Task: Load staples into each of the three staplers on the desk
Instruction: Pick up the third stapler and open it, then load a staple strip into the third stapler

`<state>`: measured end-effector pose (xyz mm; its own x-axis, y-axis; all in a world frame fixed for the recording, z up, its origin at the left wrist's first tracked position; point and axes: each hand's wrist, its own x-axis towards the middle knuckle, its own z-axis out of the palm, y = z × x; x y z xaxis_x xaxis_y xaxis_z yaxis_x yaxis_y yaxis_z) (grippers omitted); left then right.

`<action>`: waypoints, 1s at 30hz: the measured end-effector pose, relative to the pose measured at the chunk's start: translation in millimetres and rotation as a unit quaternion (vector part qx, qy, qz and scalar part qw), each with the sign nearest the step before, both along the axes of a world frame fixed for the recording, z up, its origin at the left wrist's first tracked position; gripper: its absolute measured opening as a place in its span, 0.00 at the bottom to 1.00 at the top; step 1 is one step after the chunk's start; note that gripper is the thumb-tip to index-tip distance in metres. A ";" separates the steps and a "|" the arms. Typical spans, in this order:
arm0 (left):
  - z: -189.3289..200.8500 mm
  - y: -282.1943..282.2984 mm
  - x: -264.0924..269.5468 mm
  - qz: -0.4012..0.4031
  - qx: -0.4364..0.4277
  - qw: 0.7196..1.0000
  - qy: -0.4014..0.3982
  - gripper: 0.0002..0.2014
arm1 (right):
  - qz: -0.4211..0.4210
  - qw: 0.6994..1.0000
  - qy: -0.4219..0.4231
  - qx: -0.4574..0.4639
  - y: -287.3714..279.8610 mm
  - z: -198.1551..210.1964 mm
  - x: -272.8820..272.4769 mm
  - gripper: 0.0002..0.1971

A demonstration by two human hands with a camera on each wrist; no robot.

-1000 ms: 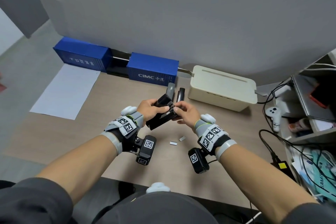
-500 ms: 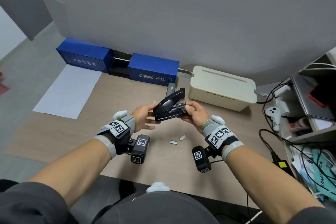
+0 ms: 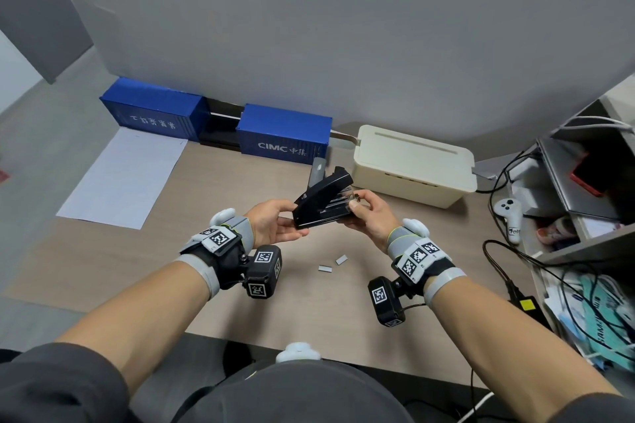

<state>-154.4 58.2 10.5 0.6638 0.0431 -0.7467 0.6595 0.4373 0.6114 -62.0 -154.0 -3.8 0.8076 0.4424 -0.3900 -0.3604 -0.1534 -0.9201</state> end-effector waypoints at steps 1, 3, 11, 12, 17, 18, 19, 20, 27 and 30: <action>0.2 -0.5 -0.6 0.003 0.004 1.000 0.002 0.08 | 0.001 1.000 0.002 -0.003 -0.6 0.3 -0.5 0.05; -0.7 -1.8 -0.4 0.006 0.024 1.000 0.001 0.09 | 0.003 1.000 0.008 -0.011 -1.1 -0.4 -0.3 0.04; 7.3 -8.9 8.0 -0.050 0.115 0.989 -0.073 0.20 | 0.006 1.000 0.006 -0.018 8.9 -0.8 1.6 0.04; 8.8 -10.6 9.5 -0.063 0.155 0.981 -0.094 0.18 | 0.009 1.000 0.008 -0.017 11.9 -0.9 0.9 0.04; -0.4 -10.5 11.2 -0.042 0.269 0.953 -0.130 0.16 | 0.028 0.999 -0.002 -0.037 21.3 -4.8 -3.3 0.04; -3.6 -8.0 9.9 -0.037 0.264 0.956 -0.119 0.16 | 0.028 0.998 -0.012 -0.049 20.8 -6.0 -1.9 0.04; -7.3 -4.4 7.7 -0.035 0.260 0.959 -0.110 0.16 | 0.023 0.998 -0.019 -0.059 18.6 -7.8 0.8 0.05; -11.0 -0.4 5.4 -0.035 0.258 0.960 -0.102 0.16 | 0.010 0.998 -0.020 -0.066 15.4 -9.5 3.7 0.05; -37.9 16.5 -21.1 -0.044 0.272 0.959 -0.061 0.12 | 0.047 0.990 0.013 -0.133 4.3 -34.6 -0.6 0.04; -52.1 24.4 -32.9 -0.035 0.272 0.961 -0.026 0.12 | 0.040 0.985 0.016 -0.166 10.2 -47.3 -10.7 0.06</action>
